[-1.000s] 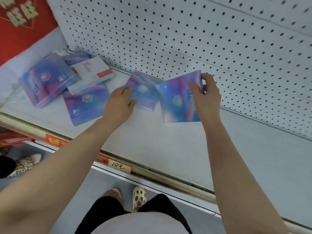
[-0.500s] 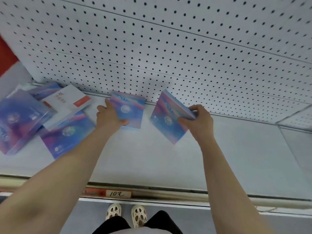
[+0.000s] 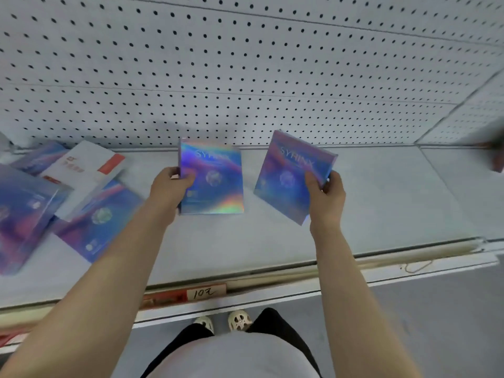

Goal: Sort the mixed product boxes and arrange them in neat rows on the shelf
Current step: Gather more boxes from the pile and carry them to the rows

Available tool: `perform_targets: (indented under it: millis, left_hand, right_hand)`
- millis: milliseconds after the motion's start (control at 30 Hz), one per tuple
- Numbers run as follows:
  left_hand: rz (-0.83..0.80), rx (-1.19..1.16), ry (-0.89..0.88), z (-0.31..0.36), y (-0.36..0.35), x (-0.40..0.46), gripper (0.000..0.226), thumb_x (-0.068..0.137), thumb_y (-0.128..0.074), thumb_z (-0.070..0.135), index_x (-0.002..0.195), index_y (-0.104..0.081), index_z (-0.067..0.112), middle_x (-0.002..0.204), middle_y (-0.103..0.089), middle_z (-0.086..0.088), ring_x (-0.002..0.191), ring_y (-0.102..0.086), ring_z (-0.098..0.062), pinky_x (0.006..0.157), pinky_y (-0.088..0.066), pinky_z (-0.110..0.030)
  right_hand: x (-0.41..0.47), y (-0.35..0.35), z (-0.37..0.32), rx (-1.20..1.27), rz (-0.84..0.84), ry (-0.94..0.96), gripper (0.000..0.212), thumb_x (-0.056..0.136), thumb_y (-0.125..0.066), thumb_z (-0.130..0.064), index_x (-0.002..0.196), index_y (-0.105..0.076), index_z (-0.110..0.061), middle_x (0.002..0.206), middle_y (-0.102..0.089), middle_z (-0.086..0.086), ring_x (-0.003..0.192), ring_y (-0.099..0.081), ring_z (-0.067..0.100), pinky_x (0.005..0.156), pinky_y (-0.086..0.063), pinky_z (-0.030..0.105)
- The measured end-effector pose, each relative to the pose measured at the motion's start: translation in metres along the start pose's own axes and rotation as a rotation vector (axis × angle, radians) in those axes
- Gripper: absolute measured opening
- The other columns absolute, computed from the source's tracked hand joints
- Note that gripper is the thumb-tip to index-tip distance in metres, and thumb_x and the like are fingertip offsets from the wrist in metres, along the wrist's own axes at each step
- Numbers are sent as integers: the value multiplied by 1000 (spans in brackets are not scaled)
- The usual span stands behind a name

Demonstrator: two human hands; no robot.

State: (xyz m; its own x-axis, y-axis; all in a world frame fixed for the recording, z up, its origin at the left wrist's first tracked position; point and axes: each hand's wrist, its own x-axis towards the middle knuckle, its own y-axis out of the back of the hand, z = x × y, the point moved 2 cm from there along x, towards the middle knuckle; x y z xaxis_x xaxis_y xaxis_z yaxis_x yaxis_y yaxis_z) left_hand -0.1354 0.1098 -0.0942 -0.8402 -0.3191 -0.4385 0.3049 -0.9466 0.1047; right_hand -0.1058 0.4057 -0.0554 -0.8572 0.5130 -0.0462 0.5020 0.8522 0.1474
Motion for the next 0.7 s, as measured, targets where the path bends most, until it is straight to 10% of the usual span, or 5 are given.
perform_targets:
  millis: [400, 700]
  left_hand:
    - [-223, 64, -152, -14, -63, -64, 21, 99, -52, 30, 83, -64, 22, 96, -68, -3, 90, -62, -22, 82, -49, -40]
    - [-415, 175, -228, -22, -178, -137, 26, 97, -52, 34, 75, -61, 22, 92, -64, -4, 82, -59, -21, 76, -47, -36]
  right_hand:
    - [-61, 125, 27, 98, 298, -104, 4, 95, -61, -24, 94, -60, -20, 82, -67, -6, 70, -66, 8, 62, -53, 26]
    - [-85, 249, 59, 106, 496, -209, 15, 84, -60, -40, 89, -57, -25, 98, -68, 13, 91, -69, 32, 80, -57, 48]
